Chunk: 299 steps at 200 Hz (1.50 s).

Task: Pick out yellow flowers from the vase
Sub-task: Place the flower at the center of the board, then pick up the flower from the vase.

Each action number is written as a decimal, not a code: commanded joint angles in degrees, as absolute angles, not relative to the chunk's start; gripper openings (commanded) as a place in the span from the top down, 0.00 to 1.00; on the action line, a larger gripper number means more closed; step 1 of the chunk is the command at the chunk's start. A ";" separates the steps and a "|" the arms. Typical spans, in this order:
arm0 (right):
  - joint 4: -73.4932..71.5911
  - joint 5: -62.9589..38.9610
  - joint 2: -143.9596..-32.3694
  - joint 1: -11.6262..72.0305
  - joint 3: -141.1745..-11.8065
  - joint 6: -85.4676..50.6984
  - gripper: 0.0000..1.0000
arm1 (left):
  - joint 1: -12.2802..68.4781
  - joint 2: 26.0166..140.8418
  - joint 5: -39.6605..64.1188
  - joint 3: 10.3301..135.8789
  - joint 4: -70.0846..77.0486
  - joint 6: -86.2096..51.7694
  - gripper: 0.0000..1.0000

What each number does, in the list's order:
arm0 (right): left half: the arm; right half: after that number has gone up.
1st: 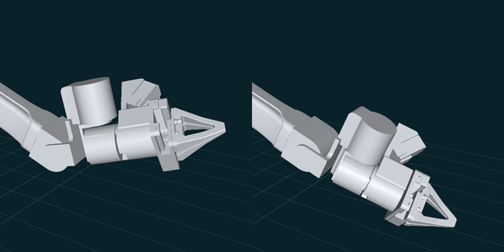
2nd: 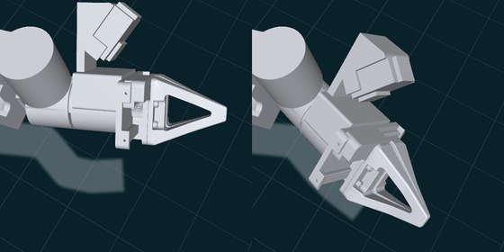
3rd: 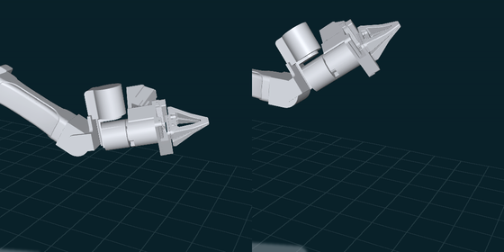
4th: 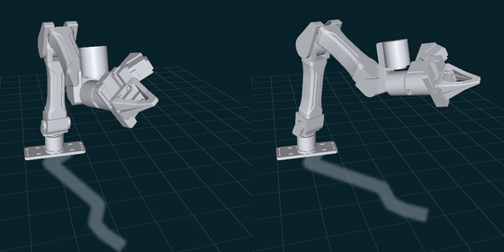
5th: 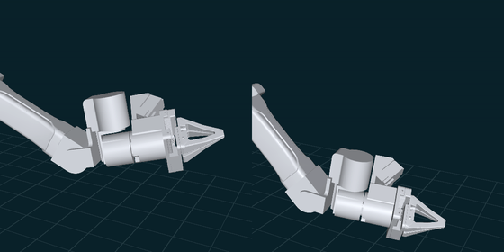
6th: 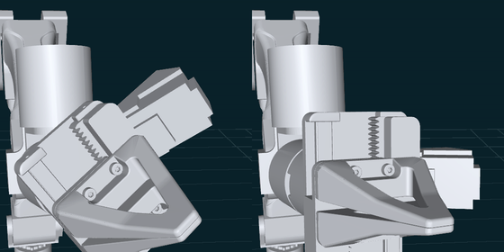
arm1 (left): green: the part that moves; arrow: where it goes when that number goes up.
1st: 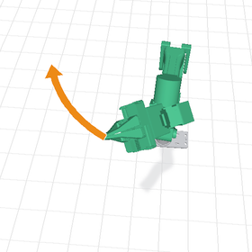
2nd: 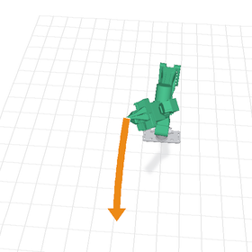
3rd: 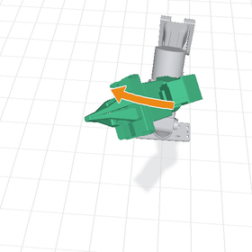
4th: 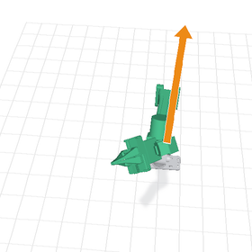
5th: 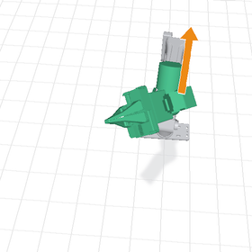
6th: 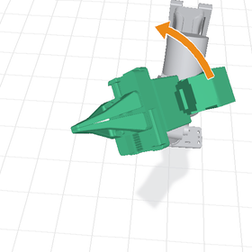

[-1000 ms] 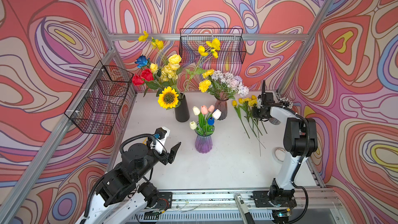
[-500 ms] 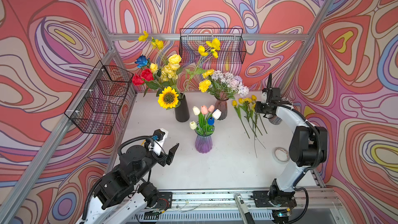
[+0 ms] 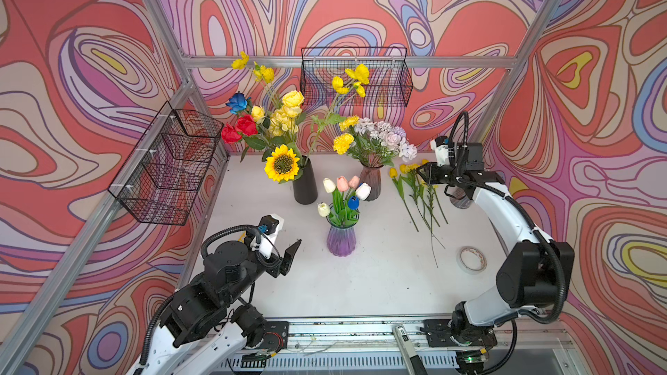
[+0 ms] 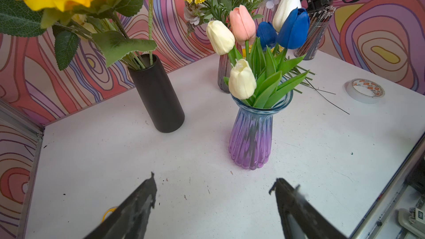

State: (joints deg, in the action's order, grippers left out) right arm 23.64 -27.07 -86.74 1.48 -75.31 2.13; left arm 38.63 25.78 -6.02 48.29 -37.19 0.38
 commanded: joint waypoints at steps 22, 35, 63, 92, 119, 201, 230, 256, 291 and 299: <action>11.09 -38.31 -80.85 6.06 -71.46 7.60 0.69 | 38.41 26.92 -5.71 48.32 -35.50 0.22 0.16; 8.47 -39.50 -79.92 6.87 -70.50 7.48 0.69 | 38.41 26.97 -5.84 48.51 -35.56 0.26 0.16; 3.52 -39.30 -80.19 10.75 -70.50 6.59 0.69 | 38.41 26.79 -5.97 48.18 -35.04 -0.21 0.16; 4.34 -37.53 -84.80 14.60 -75.51 8.48 0.68 | 38.41 26.96 -5.69 48.00 -33.94 -0.99 0.16; 3.94 -35.57 -89.13 17.74 -79.24 10.05 0.71 | 38.41 27.08 -5.68 48.30 -33.90 -1.01 0.16; 3.48 -24.75 -98.88 24.48 -86.62 12.29 0.76 | 38.41 27.91 -5.71 49.14 -33.80 -1.55 0.16; 3.70 -22.34 -101.29 25.15 -88.34 13.07 0.76 | 38.41 27.67 -5.91 49.29 -34.12 -1.52 0.16; 3.65 -19.61 -103.63 25.63 -89.26 13.69 0.75 | 38.41 27.38 -6.15 49.26 -34.36 -1.41 0.16; 4.58 -16.70 -105.76 25.99 -91.27 14.44 0.73 | 38.42 27.07 -6.45 49.13 -34.60 -1.24 0.16; 4.96 -16.17 -106.20 26.10 -91.82 14.67 0.73 | 38.41 26.91 -6.58 49.12 -34.62 -1.26 0.16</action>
